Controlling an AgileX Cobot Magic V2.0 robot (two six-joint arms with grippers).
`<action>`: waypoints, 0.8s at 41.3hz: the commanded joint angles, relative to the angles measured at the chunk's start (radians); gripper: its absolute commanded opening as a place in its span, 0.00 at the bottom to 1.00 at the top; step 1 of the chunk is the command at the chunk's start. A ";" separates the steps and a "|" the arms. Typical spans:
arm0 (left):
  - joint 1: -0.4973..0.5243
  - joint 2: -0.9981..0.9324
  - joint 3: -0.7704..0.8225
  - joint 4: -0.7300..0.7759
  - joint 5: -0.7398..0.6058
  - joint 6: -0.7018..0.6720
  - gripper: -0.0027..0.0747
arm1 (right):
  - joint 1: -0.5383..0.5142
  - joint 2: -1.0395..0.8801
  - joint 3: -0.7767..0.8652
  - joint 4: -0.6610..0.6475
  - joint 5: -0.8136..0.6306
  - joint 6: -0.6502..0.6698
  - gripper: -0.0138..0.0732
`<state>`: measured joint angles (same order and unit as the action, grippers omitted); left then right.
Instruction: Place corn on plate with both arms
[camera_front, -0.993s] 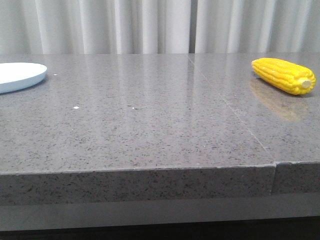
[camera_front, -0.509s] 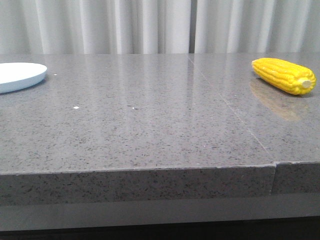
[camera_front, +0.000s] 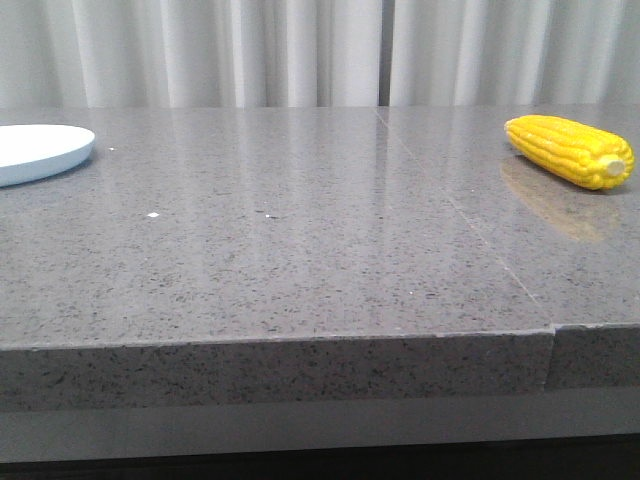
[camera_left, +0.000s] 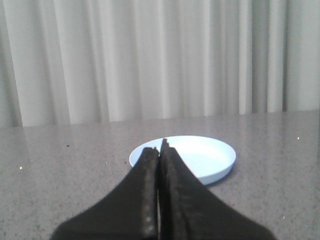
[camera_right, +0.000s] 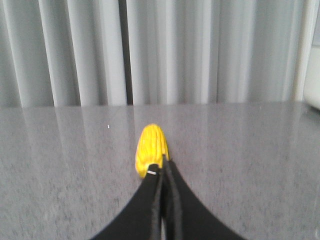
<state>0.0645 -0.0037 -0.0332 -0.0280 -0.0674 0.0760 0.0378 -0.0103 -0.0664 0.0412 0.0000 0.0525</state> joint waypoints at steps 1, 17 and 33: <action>0.000 -0.015 -0.111 -0.015 -0.068 -0.010 0.01 | -0.003 -0.012 -0.115 -0.012 -0.007 -0.002 0.08; 0.000 0.163 -0.589 0.007 0.314 -0.010 0.01 | -0.003 0.265 -0.543 -0.017 0.283 -0.011 0.08; 0.000 0.498 -0.763 0.007 0.594 -0.010 0.01 | -0.003 0.661 -0.755 -0.017 0.542 -0.021 0.08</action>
<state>0.0645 0.4474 -0.7618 -0.0212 0.5840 0.0742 0.0378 0.5930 -0.7878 0.0396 0.5943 0.0449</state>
